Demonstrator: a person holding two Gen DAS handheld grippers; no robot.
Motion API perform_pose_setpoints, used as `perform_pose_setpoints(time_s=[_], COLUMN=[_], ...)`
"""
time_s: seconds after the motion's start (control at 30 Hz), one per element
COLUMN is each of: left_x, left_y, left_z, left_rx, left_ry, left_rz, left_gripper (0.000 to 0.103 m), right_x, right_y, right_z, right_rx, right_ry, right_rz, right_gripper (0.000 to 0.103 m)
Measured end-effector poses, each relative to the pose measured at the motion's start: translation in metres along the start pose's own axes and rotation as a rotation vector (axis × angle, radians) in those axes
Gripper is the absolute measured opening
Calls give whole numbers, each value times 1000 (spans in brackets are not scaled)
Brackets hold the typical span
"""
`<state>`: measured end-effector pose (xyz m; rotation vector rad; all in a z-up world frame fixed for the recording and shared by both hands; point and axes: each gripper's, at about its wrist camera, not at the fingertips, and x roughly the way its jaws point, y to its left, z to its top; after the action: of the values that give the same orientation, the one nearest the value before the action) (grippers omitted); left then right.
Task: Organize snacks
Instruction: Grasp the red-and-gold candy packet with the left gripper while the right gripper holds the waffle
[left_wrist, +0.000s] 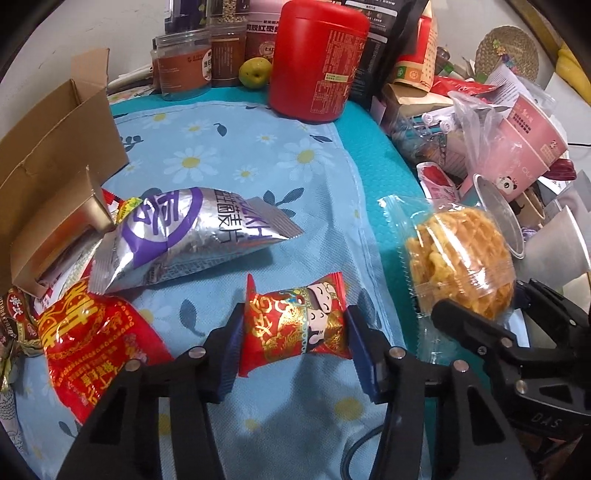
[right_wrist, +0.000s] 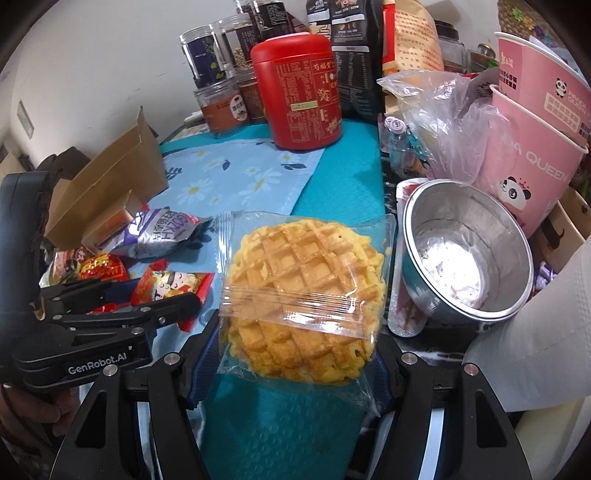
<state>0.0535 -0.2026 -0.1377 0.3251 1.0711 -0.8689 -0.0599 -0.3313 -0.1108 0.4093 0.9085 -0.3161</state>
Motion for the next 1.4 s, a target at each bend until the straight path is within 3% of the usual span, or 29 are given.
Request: perform_pose_setpoints(time_s=[0.4, 1.07, 1.4], left_x=[-44, -144, -187], left_y=[16, 99, 125], left_z=[-25, -90, -87], left_rx=[-48, -256, -277], left_ry=[-84, -285, -395], left_rz=[28, 199, 273], left_gripper=[52, 52, 52], right_x=[-11, -18, -33], right_y=[39, 166, 219], right_z=[-7, -13, 10], right_rx=[-85, -337, -456], right_ry=[-15, -31, -97], right_rz=[61, 256, 324], right_gripper=[68, 68, 68])
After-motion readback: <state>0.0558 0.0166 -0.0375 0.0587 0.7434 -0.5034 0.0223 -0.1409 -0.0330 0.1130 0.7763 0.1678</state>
